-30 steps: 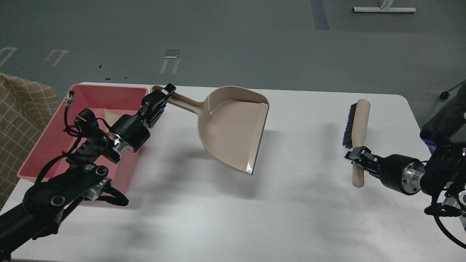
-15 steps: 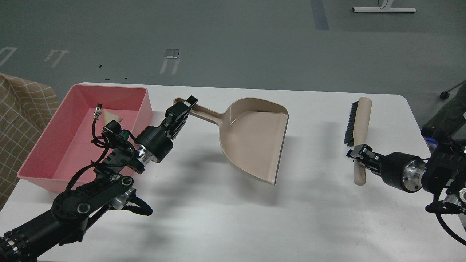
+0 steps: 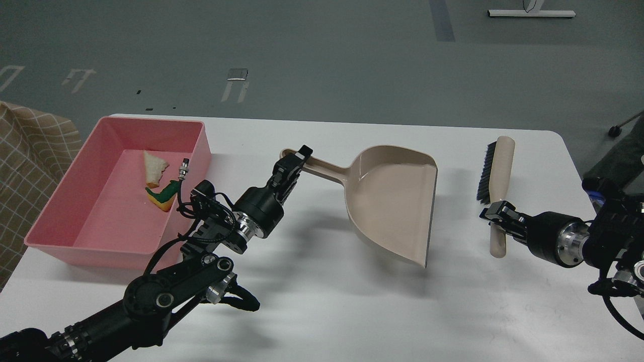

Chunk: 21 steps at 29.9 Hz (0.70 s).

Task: Sweep and dump garbage into bin
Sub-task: 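Lower the dustpan onto the table beside the brush with the left gripper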

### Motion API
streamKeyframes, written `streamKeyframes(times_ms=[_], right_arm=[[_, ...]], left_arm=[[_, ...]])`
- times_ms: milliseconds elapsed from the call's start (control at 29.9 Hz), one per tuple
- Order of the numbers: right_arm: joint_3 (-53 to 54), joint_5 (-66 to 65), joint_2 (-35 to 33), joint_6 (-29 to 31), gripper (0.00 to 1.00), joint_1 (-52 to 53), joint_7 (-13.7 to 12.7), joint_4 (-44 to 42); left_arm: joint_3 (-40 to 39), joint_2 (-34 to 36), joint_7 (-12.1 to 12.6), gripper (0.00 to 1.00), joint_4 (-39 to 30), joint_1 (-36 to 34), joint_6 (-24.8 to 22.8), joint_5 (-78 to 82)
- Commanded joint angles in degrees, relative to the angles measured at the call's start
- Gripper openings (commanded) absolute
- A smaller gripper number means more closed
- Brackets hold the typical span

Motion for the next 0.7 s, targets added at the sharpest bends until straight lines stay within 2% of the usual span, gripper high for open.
streamKeyframes(times_ms=[0,167,502,669], right_arm=[[0.0,0.09,0.03,0.0,0.1,-0.03,0.0,-0.09],[0.09,0.09,0.03,0.0,0.1,0.06,0.0,-0.09],[-0.17,0.0,-0.41,0.0,0.11,-0.38,0.0,0.35],[-3.16,0.18,-4.71,0.0,0.13,-0.38,0.0,0.79]], left_arm=[[0.76,-1.72,1.6,0.0,0.0,0.13,1.25,0.78],[0.85,-3.83,3.19,0.01,2.19,-0.22,1.34,0.69],[0.67,-4.45,3.1,0.04,7.29,-0.92,2.04,0.6],[0.67,-4.54,2.58,0.04,9.76,-1.36,2.83,0.6]])
